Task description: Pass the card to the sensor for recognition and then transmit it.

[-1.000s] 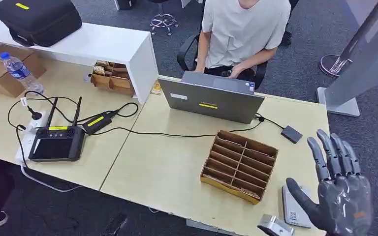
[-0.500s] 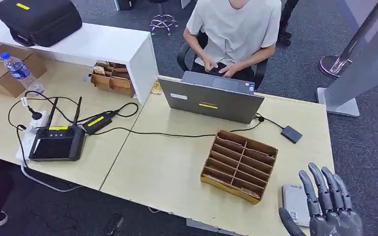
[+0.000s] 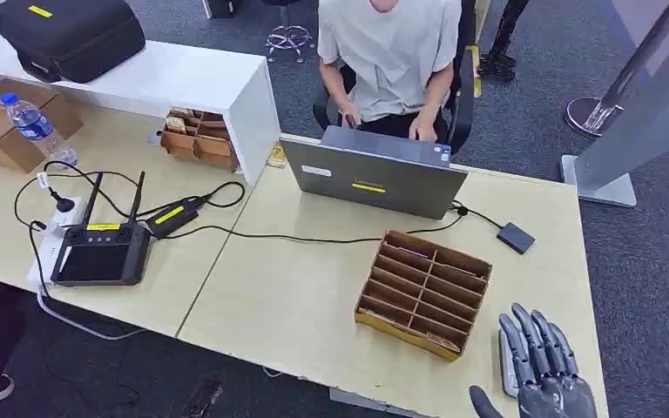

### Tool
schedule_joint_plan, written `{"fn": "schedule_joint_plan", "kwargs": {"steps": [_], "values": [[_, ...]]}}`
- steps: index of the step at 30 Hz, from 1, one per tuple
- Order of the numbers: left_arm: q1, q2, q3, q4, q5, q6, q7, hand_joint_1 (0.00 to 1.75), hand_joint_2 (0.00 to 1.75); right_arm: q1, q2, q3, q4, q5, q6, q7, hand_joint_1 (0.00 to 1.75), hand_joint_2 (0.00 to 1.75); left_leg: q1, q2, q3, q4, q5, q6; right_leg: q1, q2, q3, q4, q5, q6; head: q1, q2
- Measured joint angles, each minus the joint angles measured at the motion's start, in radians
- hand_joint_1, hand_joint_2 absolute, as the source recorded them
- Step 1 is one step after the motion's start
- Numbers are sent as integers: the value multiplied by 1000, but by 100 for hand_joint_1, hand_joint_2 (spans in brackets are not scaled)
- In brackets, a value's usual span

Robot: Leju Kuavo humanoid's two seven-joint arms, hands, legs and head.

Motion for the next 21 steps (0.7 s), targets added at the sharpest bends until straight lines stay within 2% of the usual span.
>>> {"fn": "schedule_joint_plan", "kwargs": {"steps": [11, 21], "values": [[0, -2, 6, 0, -16, -4, 0, 0, 175, -6, 5, 56, 82, -42, -6, 21, 0, 175, 0, 0, 0, 0, 0, 0, 0, 0, 0, 0, 0, 0, 0, 0], [-1, -3, 8, 0, -34, -7, 0, 0, 175, -27, 17, 98, 165, -94, -10, 11, 0, 175, 0, 0, 0, 0, 0, 0, 0, 0, 0, 0, 0, 0, 0, 0]]}}
